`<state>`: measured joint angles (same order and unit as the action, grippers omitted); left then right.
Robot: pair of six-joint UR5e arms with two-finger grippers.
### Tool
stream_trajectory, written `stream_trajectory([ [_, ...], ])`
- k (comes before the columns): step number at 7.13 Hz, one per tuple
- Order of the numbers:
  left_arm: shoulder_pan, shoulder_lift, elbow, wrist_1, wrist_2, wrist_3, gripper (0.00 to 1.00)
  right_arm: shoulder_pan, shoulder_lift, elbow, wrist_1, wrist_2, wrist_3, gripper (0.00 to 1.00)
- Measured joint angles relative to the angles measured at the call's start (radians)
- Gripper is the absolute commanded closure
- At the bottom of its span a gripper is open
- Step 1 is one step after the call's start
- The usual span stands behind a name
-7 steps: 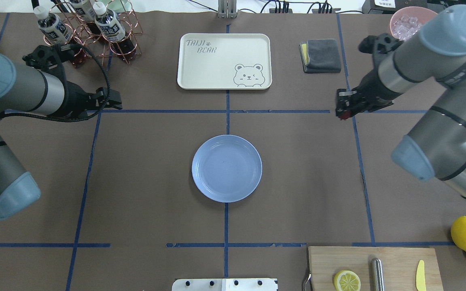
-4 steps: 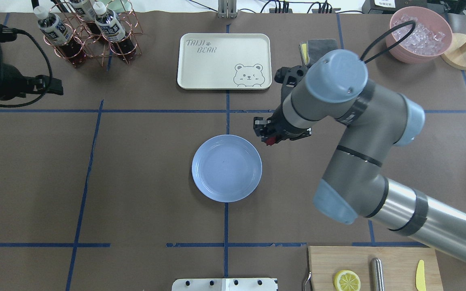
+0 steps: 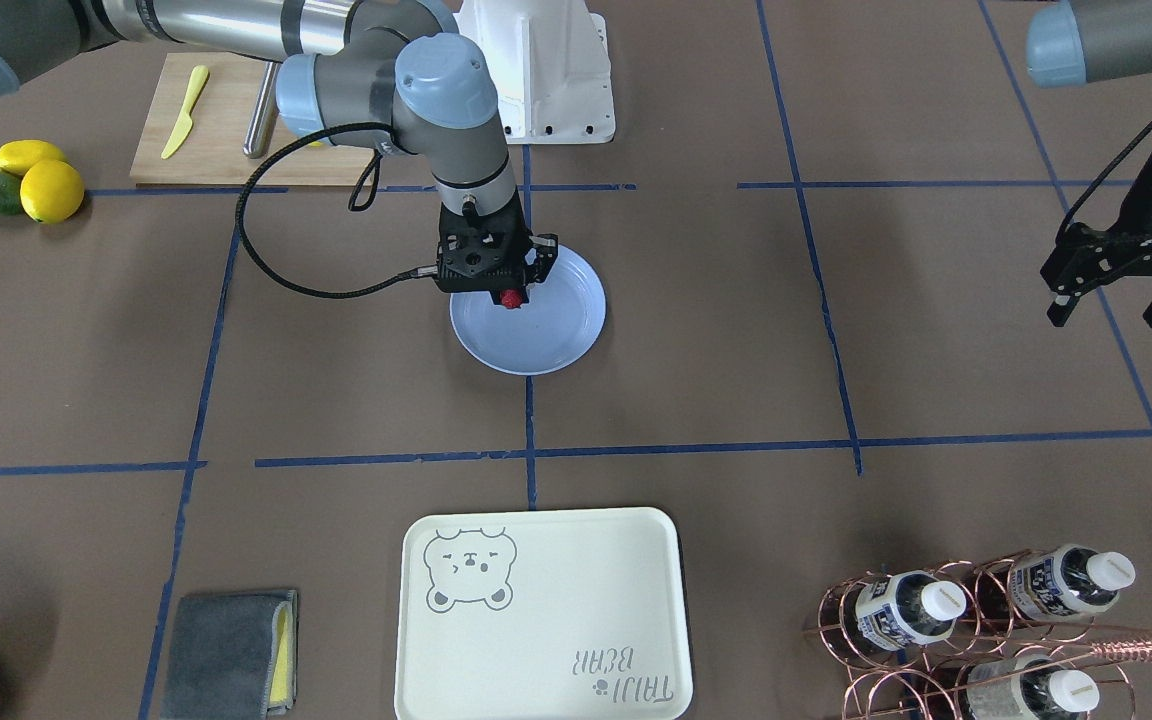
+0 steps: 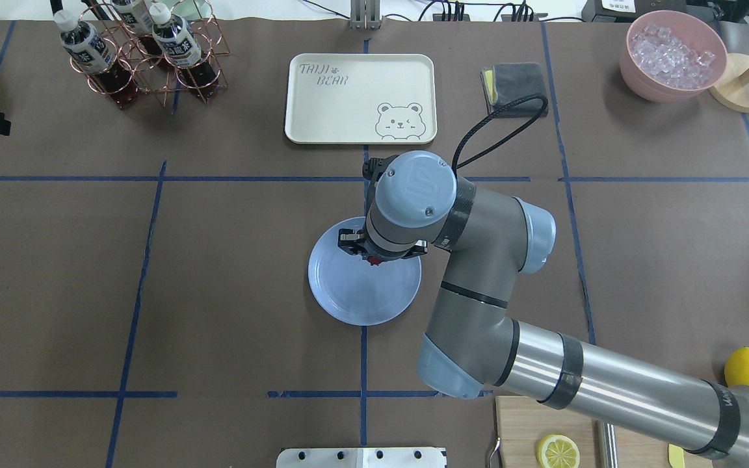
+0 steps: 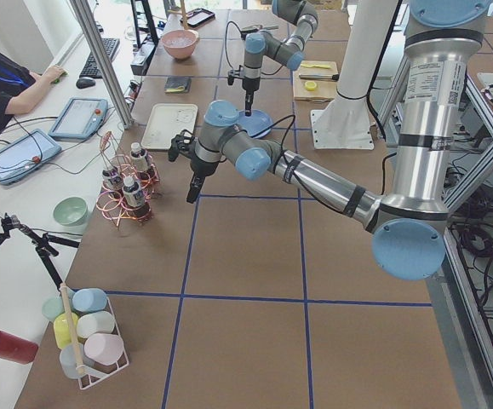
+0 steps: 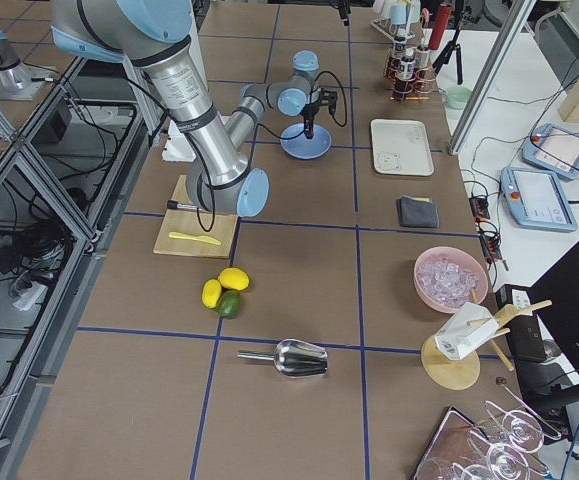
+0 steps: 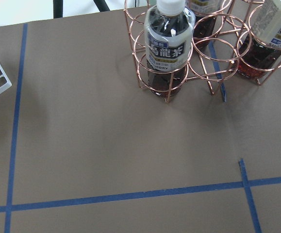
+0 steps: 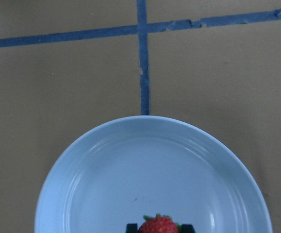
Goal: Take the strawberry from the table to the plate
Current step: 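Carry the strawberry with the right gripper over the blue plate, then open the right gripper to drop the strawberry onto the plate and lift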
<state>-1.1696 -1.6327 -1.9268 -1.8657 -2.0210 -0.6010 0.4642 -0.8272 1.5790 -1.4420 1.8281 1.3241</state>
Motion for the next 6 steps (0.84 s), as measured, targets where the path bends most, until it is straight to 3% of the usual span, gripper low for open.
stream_trajectory([
  [2,-0.010,0.002,0.008,-0.001,-0.006,0.017,0.00,-0.008,0.027,-0.063,0.045,-0.010,0.005,1.00],
  [3,-0.011,0.002,0.011,-0.001,-0.007,0.019,0.00,-0.011,0.030,-0.073,0.055,-0.011,0.006,0.18],
  [4,-0.011,0.002,0.013,-0.001,-0.007,0.019,0.00,-0.012,0.030,-0.076,0.061,-0.012,0.007,0.00],
  [6,-0.012,0.002,0.018,-0.002,-0.008,0.020,0.00,-0.014,0.030,-0.069,0.064,-0.011,0.016,0.00],
])
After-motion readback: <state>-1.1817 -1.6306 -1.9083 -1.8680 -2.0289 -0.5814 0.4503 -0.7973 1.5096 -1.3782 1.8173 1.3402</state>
